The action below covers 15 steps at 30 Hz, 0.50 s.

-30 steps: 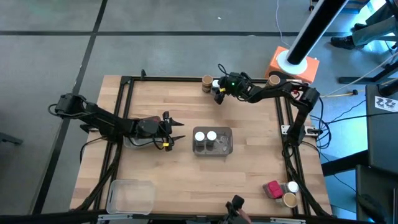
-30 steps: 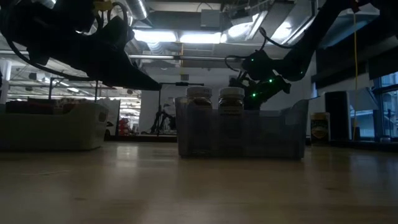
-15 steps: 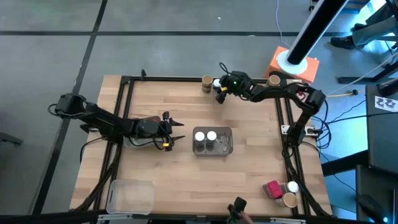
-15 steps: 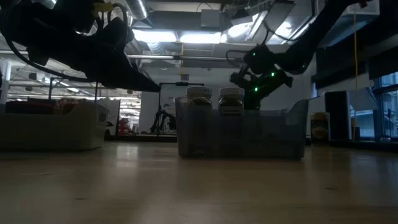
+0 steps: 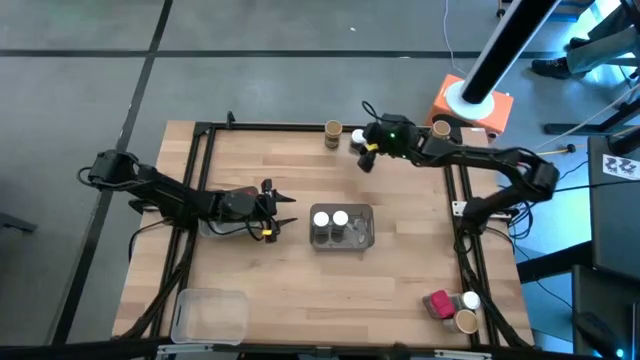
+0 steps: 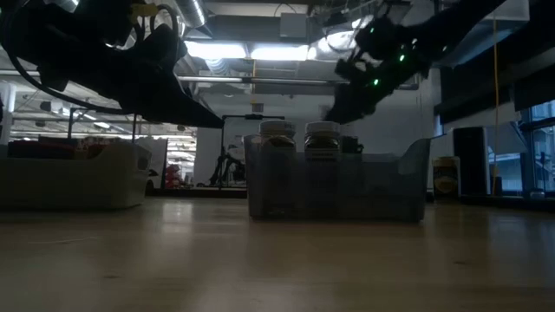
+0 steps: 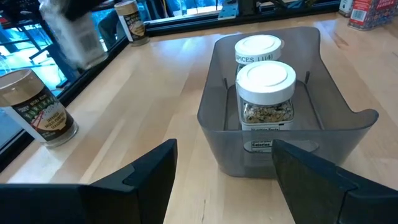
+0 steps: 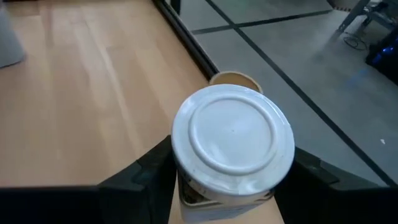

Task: Sort spices by type
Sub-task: Put the top white seasoning bottle into the black bin

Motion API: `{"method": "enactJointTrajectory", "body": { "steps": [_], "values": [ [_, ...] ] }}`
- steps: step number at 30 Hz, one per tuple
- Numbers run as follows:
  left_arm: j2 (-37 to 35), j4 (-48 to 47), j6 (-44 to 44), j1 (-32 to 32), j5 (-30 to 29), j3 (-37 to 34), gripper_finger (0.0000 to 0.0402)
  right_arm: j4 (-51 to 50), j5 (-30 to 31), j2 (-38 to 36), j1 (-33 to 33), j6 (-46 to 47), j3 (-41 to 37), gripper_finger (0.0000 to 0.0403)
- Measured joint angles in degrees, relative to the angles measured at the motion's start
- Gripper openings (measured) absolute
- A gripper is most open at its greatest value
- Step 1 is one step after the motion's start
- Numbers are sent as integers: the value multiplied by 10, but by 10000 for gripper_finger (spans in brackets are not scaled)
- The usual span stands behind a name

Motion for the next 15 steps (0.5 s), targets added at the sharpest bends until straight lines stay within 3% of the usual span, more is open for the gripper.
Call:
{"method": "enactJointTrajectory", "body": {
  "steps": [15],
  "values": [
    [0, 1, -1, 0, 0, 0, 249, -141, 47, -139, 148, 35, 0, 212]
  ]
}}
